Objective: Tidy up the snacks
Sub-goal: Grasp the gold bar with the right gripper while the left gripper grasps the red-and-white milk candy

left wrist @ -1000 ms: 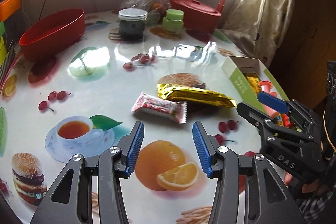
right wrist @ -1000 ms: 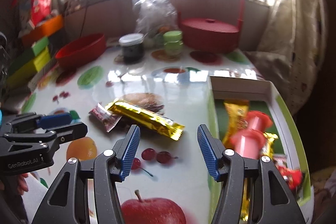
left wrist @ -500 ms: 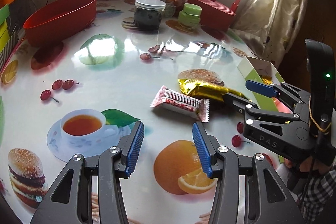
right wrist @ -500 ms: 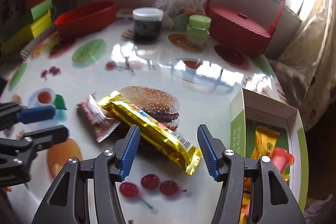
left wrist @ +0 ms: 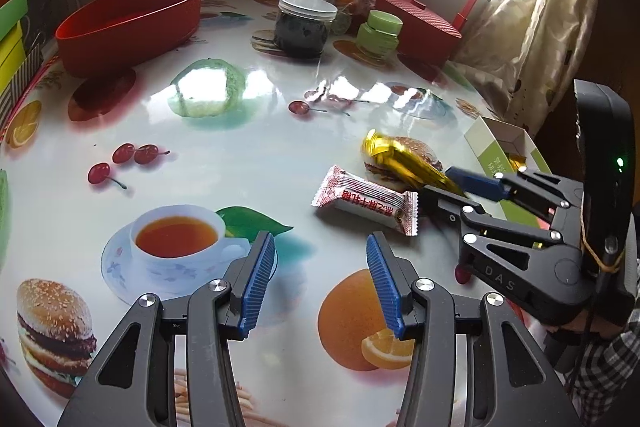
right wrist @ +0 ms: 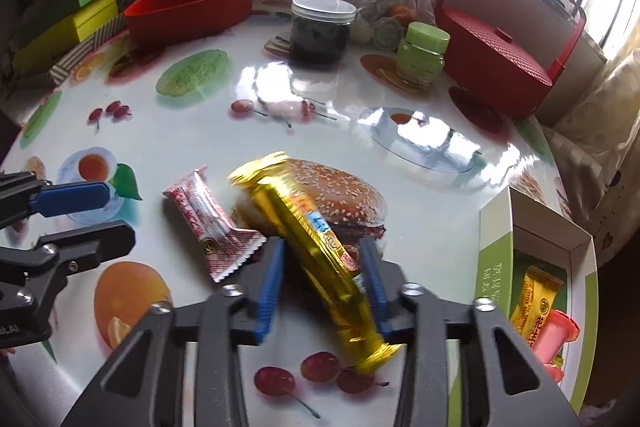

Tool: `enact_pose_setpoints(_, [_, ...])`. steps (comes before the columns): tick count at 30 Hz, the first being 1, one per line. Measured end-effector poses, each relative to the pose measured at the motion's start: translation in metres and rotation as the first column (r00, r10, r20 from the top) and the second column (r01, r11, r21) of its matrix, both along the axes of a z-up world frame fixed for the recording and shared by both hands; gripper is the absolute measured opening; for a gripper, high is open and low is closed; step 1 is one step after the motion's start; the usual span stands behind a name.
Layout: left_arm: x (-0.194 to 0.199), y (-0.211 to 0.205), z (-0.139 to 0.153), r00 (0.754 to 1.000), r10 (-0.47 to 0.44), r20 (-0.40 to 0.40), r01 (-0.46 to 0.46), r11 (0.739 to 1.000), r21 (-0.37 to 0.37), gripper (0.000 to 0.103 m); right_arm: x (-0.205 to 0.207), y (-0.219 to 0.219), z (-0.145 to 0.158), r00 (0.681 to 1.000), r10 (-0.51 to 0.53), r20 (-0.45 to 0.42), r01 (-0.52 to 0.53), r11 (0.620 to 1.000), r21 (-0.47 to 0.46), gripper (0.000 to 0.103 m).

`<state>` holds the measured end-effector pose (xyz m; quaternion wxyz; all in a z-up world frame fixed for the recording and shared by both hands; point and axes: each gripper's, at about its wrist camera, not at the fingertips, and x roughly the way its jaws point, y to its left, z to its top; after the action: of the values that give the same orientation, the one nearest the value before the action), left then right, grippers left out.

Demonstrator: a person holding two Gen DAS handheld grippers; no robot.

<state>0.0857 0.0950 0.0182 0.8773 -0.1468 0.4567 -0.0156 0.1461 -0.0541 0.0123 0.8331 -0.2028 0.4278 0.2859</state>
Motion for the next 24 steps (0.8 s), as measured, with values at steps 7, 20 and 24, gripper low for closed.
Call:
enact_pose_setpoints(7, [-0.001,0.006,0.002,1.0,0.011,0.01,-0.011,1.0,-0.02,0.049,-0.016,0.011,0.0,0.996,0.068,-0.059,-0.065,0.997,0.039,0.022])
enact_pose_setpoints(20, [0.009,0.002,-0.001,1.0,0.01,-0.007,-0.011,0.999,-0.035,0.049,-0.037,0.006,0.001,0.991,0.029,-0.133,-0.013,0.992,0.123,0.022])
enact_pose_setpoints(24, [0.018,-0.006,-0.003,1.0,-0.002,-0.011,0.001,1.0,-0.023,0.049,-0.035,-0.001,0.002,0.997,-0.035,-0.068,0.039,0.997,0.06,0.022])
